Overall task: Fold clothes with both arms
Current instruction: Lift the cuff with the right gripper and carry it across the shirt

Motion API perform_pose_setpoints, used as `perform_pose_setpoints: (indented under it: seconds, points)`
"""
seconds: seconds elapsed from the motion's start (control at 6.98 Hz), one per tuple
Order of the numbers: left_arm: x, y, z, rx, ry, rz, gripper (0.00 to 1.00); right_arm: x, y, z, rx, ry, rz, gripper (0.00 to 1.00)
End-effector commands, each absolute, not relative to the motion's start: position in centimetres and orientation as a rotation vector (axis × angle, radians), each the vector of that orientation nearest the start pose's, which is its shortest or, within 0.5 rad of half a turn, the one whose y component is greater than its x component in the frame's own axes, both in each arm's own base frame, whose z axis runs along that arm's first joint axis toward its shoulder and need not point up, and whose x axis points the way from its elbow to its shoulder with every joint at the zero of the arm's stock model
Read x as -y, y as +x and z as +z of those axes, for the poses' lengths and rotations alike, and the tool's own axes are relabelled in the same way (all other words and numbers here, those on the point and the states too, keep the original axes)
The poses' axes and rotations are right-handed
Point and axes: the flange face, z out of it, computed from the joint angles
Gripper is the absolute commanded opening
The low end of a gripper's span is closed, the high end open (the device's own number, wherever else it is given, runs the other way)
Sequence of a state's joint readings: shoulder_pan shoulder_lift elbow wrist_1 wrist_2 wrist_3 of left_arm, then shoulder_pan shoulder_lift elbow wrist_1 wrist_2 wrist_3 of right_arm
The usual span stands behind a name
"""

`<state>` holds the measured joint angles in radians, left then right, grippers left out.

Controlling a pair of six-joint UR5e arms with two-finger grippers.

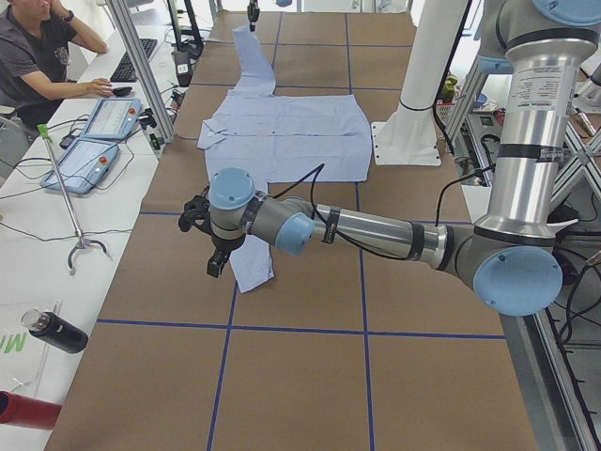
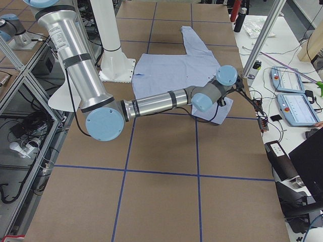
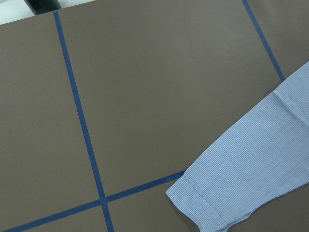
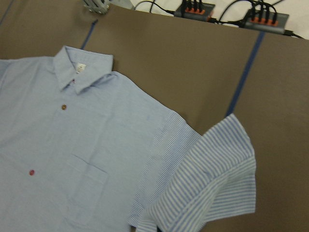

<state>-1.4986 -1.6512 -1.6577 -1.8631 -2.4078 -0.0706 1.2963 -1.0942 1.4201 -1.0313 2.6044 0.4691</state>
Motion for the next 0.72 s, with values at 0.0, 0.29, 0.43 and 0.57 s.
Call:
perform_pose_setpoints:
  seconds: [0.0, 0.29, 0.43, 0.57]
  points:
    - [54.2, -2.0, 53.7, -0.851, 0.369, 0.192, 1.00, 66.0, -22.3, 24.6, 1.269, 0.370, -0.325, 0.00]
    - [54.2, -2.0, 53.9, -0.851, 0.364, 0.190, 1.00, 63.3, -29.4, 18.3, 1.254, 0.470, -0.406, 0.00]
    - [54.2, -2.0, 54.0, -0.860, 0.359, 0.190, 1.00, 62.2, -33.9, 16.4, 1.204, 0.538, -0.400, 0.00]
    - [53.9, -1.8, 53.9, -0.885, 0.355, 0.196, 1.00, 60.9, -39.0, 16.4, 1.144, 0.578, -0.385, 0.00]
